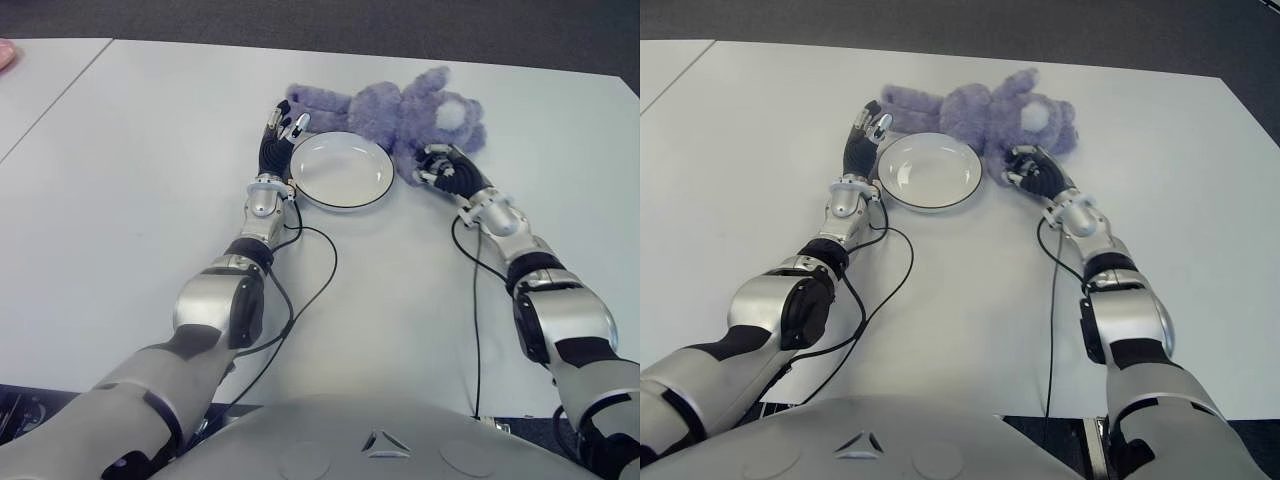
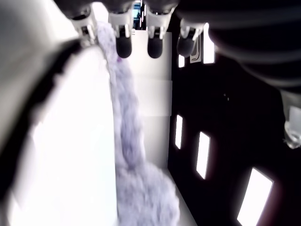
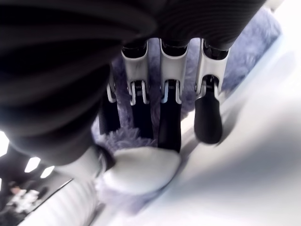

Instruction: Put the doll into the plate.

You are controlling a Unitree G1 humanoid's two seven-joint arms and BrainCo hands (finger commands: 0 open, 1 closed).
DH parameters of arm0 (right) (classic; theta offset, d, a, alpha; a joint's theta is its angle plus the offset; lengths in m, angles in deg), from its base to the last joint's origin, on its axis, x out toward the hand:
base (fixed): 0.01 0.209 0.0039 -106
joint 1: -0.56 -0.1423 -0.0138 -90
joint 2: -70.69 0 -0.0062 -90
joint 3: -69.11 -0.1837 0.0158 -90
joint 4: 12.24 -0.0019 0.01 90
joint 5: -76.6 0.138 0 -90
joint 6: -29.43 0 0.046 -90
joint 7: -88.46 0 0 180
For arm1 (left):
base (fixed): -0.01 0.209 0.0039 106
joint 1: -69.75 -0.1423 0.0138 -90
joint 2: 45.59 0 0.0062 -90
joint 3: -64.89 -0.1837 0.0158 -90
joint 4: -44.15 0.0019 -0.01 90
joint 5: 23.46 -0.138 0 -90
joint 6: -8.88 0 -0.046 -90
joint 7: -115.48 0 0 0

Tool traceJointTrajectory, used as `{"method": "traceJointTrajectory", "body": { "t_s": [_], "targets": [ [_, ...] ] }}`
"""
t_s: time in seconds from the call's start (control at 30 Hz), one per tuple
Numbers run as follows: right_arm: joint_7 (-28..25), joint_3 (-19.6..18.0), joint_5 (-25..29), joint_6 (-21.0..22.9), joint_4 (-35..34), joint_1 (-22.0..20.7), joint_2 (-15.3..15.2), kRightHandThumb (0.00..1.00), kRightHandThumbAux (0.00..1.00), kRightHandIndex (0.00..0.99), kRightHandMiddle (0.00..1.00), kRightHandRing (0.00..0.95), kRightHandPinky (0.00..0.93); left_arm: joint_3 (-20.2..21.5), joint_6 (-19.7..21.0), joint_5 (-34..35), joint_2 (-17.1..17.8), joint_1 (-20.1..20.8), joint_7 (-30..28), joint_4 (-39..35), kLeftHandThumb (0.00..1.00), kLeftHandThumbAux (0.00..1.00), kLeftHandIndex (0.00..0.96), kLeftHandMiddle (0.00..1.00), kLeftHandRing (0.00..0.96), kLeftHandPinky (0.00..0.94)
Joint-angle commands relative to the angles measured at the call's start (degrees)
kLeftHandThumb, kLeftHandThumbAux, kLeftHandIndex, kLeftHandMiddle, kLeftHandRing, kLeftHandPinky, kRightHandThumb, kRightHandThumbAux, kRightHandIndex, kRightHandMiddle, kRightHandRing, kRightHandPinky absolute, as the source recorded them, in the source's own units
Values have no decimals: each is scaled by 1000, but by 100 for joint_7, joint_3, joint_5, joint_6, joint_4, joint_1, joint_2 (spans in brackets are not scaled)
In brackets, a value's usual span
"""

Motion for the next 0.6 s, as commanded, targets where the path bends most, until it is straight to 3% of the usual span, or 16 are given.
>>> {"method": "traceJointTrajectory", "body": {
  "t_s": [0.03, 0.27, 0.47, 0.6],
  "targets": [
    [-1378, -134, 478, -55, 11, 1244, -331, 684, 734, 427, 706, 751, 792, 129, 1507, 140, -214, -1049, 38, 645, 0, 429, 0, 15, 12, 19],
    [-1866, -362, 1071, 28, -449, 1631, -416, 678, 736, 424, 723, 761, 765, 65, 1415, 74, -232, -1077, 114, 638, 0, 425, 0, 14, 12, 24],
    [-2426, -649, 1776, 344, -1222, 1873, -544, 672, 740, 414, 642, 678, 644, 41, 1397, 48, -222, -1082, 139, 637, 0, 423, 0, 14, 12, 23],
    [-2519, -792, 1986, 632, -1541, 2016, -623, 670, 740, 411, 596, 639, 605, 50, 1405, 61, -228, -1065, 154, 636, 0, 426, 0, 15, 13, 22]
  ]
}}
